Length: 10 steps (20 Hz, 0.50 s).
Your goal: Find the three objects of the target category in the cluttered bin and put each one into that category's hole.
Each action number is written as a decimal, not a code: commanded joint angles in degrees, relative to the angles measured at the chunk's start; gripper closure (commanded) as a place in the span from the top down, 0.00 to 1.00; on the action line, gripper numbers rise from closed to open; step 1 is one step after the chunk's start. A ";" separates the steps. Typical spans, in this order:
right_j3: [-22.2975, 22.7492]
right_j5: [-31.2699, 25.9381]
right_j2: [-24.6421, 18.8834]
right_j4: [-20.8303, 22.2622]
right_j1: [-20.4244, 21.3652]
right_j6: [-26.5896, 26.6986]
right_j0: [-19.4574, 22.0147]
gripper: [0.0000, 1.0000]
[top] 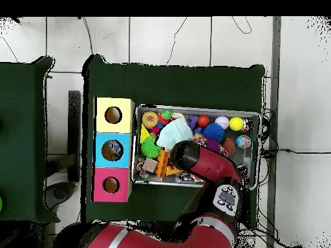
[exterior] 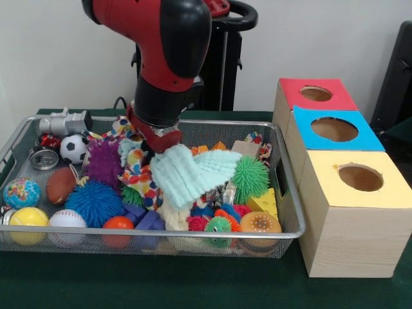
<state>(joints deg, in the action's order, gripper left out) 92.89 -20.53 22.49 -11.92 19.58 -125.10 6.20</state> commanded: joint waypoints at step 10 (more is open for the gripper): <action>-9.75 6.66 -0.97 25.41 -9.35 7.66 11.37 0.00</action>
<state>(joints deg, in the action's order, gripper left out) 88.41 -17.07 22.47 5.37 17.42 -125.10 12.88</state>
